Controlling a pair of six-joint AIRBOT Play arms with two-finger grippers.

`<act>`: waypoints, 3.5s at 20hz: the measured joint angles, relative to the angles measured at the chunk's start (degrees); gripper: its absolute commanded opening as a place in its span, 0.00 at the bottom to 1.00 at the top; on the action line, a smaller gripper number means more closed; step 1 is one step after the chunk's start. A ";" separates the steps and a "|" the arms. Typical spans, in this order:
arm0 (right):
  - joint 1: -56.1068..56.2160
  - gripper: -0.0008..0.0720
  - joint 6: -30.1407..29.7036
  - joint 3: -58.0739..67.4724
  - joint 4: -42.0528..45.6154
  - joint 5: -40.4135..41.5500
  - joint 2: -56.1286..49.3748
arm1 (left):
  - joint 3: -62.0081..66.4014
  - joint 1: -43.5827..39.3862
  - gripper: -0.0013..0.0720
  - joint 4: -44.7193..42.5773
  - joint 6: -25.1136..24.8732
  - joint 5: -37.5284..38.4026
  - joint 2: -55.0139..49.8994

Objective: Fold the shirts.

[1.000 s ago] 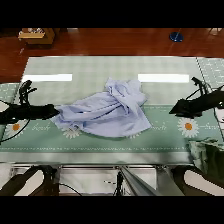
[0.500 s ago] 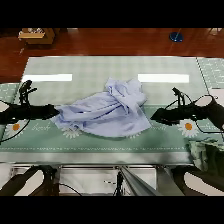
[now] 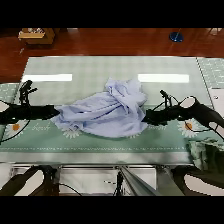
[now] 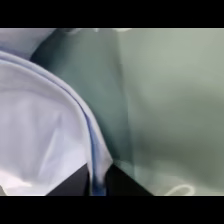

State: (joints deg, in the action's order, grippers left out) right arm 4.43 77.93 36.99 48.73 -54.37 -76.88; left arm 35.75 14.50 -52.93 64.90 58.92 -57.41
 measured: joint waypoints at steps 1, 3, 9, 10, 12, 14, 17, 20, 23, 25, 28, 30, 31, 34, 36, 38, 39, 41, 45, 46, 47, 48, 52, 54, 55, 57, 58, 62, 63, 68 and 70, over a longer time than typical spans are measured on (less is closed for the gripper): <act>0.61 0.13 -0.35 0.04 -0.07 0.11 -0.26 | 0.00 0.00 0.05 0.00 0.00 -0.02 0.00; 1.31 0.04 -1.62 0.46 -0.24 -0.17 -0.35 | 0.00 0.00 0.05 0.00 -0.09 0.00 0.00; 1.86 0.04 -4.48 9.20 0.72 -5.03 7.06 | 4.15 0.17 0.05 0.09 -2.01 3.48 1.49; 1.60 0.04 -4.76 12.33 0.09 -4.96 9.62 | 7.02 0.17 0.05 0.09 -2.21 5.05 2.54; 0.13 0.04 -4.79 19.69 1.01 -5.62 15.41 | 14.47 0.20 0.05 0.24 -2.23 7.58 5.42; -2.47 0.04 -3.37 28.20 2.29 -4.11 21.75 | 24.00 0.44 0.05 0.31 -1.42 8.11 9.14; -7.15 0.04 0.04 40.39 6.45 -0.20 30.42 | 39.67 1.70 0.05 0.35 0.70 4.70 14.75; -10.51 0.04 2.03 49.48 9.11 1.97 36.15 | 53.05 2.91 0.05 0.31 1.62 0.20 18.16; -12.00 0.04 2.97 56.19 10.82 2.89 39.15 | 63.52 3.48 0.05 0.07 2.71 0.20 19.56; -12.41 0.04 3.41 59.69 12.52 3.08 39.95 | 68.63 3.63 0.05 -0.72 3.87 2.01 20.17; -12.74 0.04 4.68 64.13 15.78 0.48 40.59 | 75.12 3.72 0.05 -3.13 5.77 5.84 20.79; -12.81 0.04 5.44 67.21 17.59 -4.17 40.72 | 79.49 3.78 0.05 -5.09 7.39 9.77 21.42; -12.85 0.04 5.81 68.96 18.71 -7.17 40.76 | 81.31 3.78 0.05 -5.92 8.48 12.37 21.77; -12.85 0.04 7.85 75.54 23.37 -17.44 40.89 | 85.44 3.78 0.05 -8.50 12.66 21.27 23.39; -12.85 0.04 9.22 79.45 27.34 -25.64 41.00 | 86.86 3.78 0.05 -9.29 15.56 27.54 24.61; -12.85 0.04 10.01 81.74 31.10 -34.47 41.03 | 87.62 3.78 0.05 -9.81 17.77 33.14 25.27; -12.85 0.04 10.01 82.20 32.87 -37.92 40.94 | 87.82 3.78 0.05 -9.90 18.56 36.00 25.31; -12.85 0.04 10.01 81.72 35.08 -43.85 40.81 | 87.21 3.78 0.05 -10.16 19.65 40.52 24.90; -12.85 0.04 8.92 70.38 35.98 -49.20 40.17 | 78.23 3.78 0.05 -10.16 20.74 44.41 23.85; -12.85 0.04 8.26 65.55 35.60 -49.77 39.43 | 74.03 3.78 0.05 -10.14 20.76 44.94 23.50; -12.85 0.04 7.50 61.05 35.43 -49.83 38.32 | 69.88 3.78 0.05 -10.01 20.35 45.07 23.06; -12.85 0.04 6.84 56.52 35.32 -49.13 36.68 | 65.33 3.78 0.05 -9.84 19.82 45.00 22.38; -12.85 0.04 5.07 46.42 33.77 -41.27 25.86 | 47.01 3.15 0.05 -9.68 16.98 39.01 17.14; -12.85 0.04 4.17 44.59 31.85 -36.37 19.30 | 40.63 1.70 0.05 -9.70 15.58 33.11 12.79; -12.85 0.04 3.69 43.98 30.45 -33.44 15.87 | 38.45 0.50 0.05 -9.64 14.93 29.94 10.27; -12.85 0.04 2.40 43.32 27.32 -27.36 9.90 | 35.85 -2.51 0.05 -9.46 12.92 22.58 4.66; -12.83 0.04 1.81 43.10 25.73 -24.22 7.28 | 35.10 -4.04 0.05 -9.38 11.67 19.04 2.01; -12.85 0.04 0.90 42.69 21.35 -10.86 -0.85 | 33.57 -9.05 0.05 -9.16 6.91 4.28 -8.04; -12.85 0.04 0.81 42.64 20.81 -7.85 -2.49 | 33.46 -9.64 0.05 -9.20 6.32 1.20 -10.05; -12.83 0.04 0.76 42.60 18.69 6.03 -9.03 | 33.11 -11.41 0.05 -9.05 4.83 -13.27 -19.12; -12.79 0.04 0.79 42.60 17.66 10.75 -11.30 | 33.07 -12.35 0.05 -8.90 4.57 -18.86 -21.86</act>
State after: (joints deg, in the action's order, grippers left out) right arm -8.36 78.72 79.59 66.39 -43.62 -88.18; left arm 68.82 2.15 -61.82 69.47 40.05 -79.26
